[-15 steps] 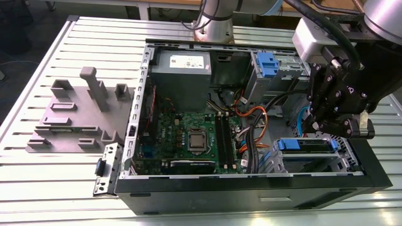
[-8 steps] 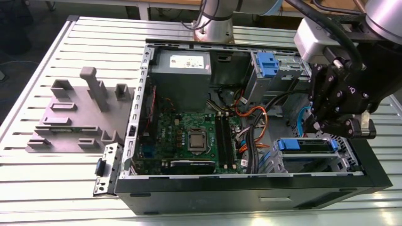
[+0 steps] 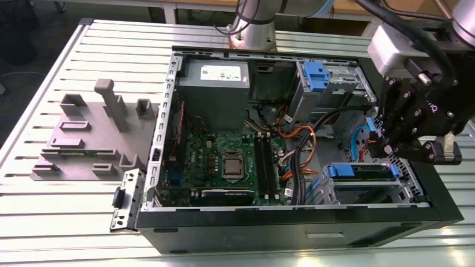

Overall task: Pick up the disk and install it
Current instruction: 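Insert the first disk wire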

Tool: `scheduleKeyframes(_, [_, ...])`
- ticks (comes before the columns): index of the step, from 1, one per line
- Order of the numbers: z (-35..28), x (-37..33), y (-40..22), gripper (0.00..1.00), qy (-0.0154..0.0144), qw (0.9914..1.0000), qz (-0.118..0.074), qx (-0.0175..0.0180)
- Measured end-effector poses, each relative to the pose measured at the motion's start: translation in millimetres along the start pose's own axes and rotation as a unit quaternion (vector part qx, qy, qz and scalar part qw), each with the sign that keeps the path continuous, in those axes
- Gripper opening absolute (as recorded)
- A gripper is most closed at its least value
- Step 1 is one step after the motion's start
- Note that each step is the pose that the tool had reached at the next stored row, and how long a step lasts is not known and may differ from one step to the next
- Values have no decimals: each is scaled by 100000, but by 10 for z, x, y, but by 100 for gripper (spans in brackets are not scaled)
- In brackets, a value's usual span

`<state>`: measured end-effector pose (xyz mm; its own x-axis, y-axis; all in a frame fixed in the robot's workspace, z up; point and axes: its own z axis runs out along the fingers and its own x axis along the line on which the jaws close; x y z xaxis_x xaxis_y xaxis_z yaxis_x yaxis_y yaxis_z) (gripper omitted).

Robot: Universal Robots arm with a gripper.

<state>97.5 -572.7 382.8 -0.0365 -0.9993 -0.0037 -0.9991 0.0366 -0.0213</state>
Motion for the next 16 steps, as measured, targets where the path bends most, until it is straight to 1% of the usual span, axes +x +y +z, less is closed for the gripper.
scheduleKeyframes(1, [4, -1, -27, 11, -2, 100000, 1, 0])
scheduleKeyframes(4, [12, -5, -136, 11, -4, 100000, -8, -23])
scheduleKeyframes(5, [13, -6, -161, 11, 2, 100000, -2, -24])
scheduleKeyframes(9, [14, -7, -184, 11, -1, 100000, -1, -26])
scheduleKeyframes(16, [14, -7, -185, 11, 1, 100000, -2, -27])
